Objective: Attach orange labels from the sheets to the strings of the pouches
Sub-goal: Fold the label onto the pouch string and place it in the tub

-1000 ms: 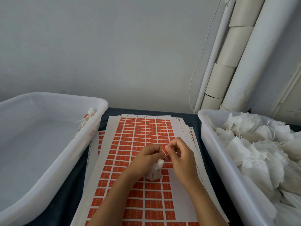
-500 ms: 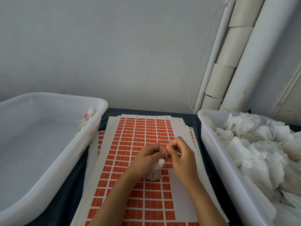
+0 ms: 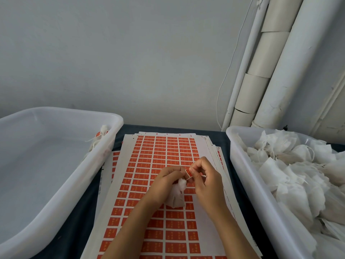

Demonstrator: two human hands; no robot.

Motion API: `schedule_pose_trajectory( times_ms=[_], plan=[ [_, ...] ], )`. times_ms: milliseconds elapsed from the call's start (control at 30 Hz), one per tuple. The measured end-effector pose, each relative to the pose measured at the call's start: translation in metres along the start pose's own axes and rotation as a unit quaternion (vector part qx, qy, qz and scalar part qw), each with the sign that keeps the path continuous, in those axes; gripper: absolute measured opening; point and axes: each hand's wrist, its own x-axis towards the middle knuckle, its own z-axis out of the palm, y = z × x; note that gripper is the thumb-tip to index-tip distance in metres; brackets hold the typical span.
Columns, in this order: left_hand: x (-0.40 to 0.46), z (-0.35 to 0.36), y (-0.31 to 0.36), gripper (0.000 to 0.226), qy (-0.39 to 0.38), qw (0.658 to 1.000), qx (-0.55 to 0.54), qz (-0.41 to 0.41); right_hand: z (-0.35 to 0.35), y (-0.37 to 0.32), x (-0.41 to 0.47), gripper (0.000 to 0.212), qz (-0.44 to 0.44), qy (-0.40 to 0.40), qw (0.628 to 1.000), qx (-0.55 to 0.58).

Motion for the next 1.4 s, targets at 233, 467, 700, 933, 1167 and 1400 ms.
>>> schedule_pose_trajectory(
  times_ms=[233,467,700,933,1167,1400],
  plan=[
    [0.0021,0.0036,-0.0023,0.02,0.018,0.999,0.018,0.029,0.0007,0.0016,0.0002,0.028,-0.004,0.003,1.0,-0.002],
    [0.0041,0.0032,-0.006,0.024,0.037,0.997,0.053,0.044,0.0048,0.0021,-0.0019,0.02,0.041,0.014,0.998,-0.037],
    [0.0039,0.0023,-0.0054,0.023,0.038,0.998,0.036,0.047,0.0031,0.0033,0.001,0.029,0.156,-0.069,0.983,0.061],
    [0.0028,0.0035,-0.0032,0.027,0.019,0.999,0.026,0.034,0.0014,0.0037,0.0025,0.026,0.142,-0.05,0.985,0.084],
    [0.0035,-0.0002,-0.0045,0.028,-0.004,0.999,0.019,0.038,0.0049,0.0029,0.0006,0.021,0.158,-0.044,0.981,0.105],
    [0.0021,0.0011,-0.0068,0.035,-0.008,0.995,0.099,-0.031,0.0043,0.0084,0.0006,0.019,0.155,-0.035,0.981,0.113]
  ],
)
